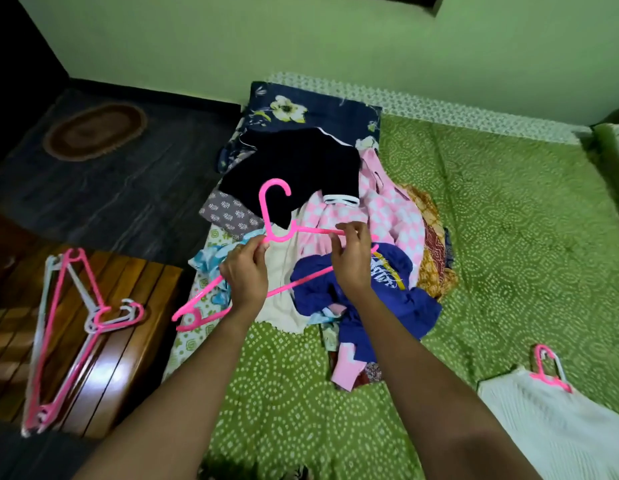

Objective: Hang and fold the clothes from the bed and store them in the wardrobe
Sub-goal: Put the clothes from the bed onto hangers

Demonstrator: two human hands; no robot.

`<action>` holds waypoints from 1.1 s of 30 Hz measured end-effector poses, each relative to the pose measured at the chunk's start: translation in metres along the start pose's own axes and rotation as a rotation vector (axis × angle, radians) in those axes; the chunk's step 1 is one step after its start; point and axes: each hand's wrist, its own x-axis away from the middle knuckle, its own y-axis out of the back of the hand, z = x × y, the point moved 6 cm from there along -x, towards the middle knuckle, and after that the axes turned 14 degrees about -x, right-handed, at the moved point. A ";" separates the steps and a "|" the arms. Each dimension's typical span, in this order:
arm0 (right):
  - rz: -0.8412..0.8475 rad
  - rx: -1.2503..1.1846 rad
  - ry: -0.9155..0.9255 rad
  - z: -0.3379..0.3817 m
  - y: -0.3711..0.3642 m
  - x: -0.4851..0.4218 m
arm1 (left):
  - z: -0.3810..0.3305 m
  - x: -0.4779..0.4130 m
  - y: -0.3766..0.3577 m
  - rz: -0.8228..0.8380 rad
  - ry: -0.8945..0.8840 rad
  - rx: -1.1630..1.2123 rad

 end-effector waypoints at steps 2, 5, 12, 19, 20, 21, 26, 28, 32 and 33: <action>-0.026 0.012 -0.072 -0.027 0.004 0.000 | 0.008 0.000 -0.012 0.004 0.074 0.008; 0.079 0.080 -0.253 -0.066 -0.002 0.006 | 0.021 0.001 -0.019 -0.001 0.148 -0.026; 0.602 0.351 -0.481 -0.126 -0.039 0.029 | 0.031 0.003 -0.028 -0.023 0.224 -0.043; 1.002 0.640 -0.459 -0.157 -0.058 0.048 | 0.036 0.009 -0.036 -0.013 0.191 0.008; 1.036 0.672 -0.456 -0.159 -0.059 0.051 | 0.036 0.011 -0.037 -0.006 0.205 0.012; 1.047 0.705 -0.442 -0.161 -0.059 0.053 | 0.036 0.013 -0.037 -0.003 0.213 0.014; 0.919 0.773 -0.298 -0.159 -0.048 0.048 | 0.042 0.019 -0.036 -0.001 0.243 0.005; 0.855 0.786 -0.247 -0.159 -0.040 0.046 | 0.042 0.021 -0.036 -0.002 0.231 0.000; 0.808 0.825 -0.277 -0.165 -0.035 0.050 | 0.045 0.025 -0.036 0.015 0.226 -0.003; 0.810 0.832 -0.288 -0.166 -0.035 0.052 | 0.045 0.026 -0.036 0.014 0.225 -0.004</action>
